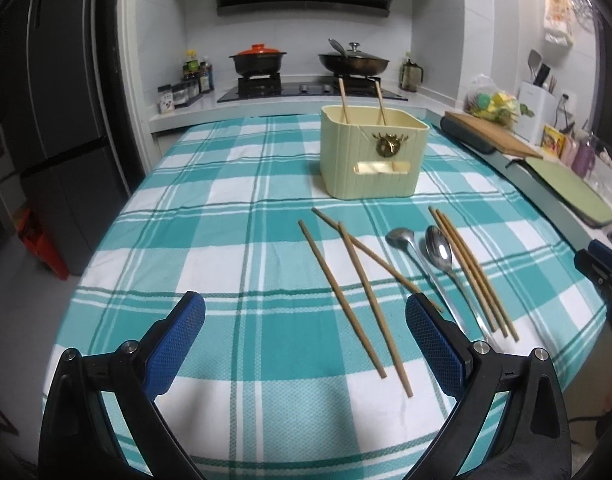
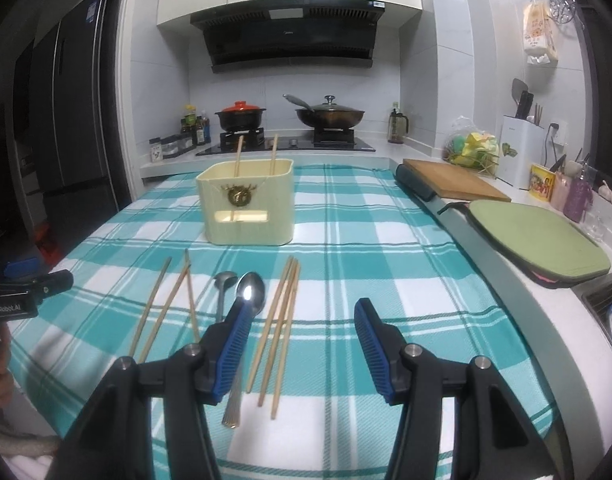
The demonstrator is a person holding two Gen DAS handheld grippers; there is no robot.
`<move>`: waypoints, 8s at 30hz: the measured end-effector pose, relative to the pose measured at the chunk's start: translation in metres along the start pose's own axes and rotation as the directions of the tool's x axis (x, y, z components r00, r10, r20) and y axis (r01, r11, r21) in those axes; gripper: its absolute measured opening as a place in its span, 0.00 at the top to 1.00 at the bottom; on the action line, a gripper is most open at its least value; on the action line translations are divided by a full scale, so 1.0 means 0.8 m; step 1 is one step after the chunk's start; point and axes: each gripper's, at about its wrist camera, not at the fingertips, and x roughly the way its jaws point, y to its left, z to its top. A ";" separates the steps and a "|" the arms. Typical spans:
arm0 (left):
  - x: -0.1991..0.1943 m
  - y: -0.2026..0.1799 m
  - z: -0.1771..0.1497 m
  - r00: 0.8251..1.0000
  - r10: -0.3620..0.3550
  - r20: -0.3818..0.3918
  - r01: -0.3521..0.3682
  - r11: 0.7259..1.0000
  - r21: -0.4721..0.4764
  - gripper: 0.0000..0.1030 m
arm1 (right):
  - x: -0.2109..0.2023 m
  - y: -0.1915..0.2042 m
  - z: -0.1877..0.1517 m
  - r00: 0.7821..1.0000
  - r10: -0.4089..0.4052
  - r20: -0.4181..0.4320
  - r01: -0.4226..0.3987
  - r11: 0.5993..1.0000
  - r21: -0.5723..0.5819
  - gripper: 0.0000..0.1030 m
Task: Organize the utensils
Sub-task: 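Withdraw both open grippers from the holder back toward the loose utensils, then close the right gripper on a wooden chopstick while the left gripper grasps another chopstick, then lift both held chopsticks and carry them above the cream utensil holder, then drop the chopsticks into the holder by opening both grippers, then withdraw both open grippers from the holder toward the remaining utensils, then lower the right gripper toward a chopstick while the left gripper approaches another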
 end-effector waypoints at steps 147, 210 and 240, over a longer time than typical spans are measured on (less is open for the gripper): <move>0.014 0.033 0.313 0.890 -0.340 0.302 0.361 0.932 -0.015 0.97 | 0.093 -0.005 0.338 0.949 0.239 0.204 -0.240 0.971 -0.021 0.94; 0.090 0.035 -0.007 0.987 -0.103 -0.127 0.094 0.993 -0.073 0.03 | 0.100 -0.032 0.048 0.991 0.052 -0.122 -0.048 0.998 0.034 0.47; 0.086 -0.028 -0.043 0.988 -0.081 -0.134 0.083 0.996 0.015 0.01 | 0.140 -0.001 -0.038 0.961 0.086 -0.263 -0.089 0.996 0.000 0.73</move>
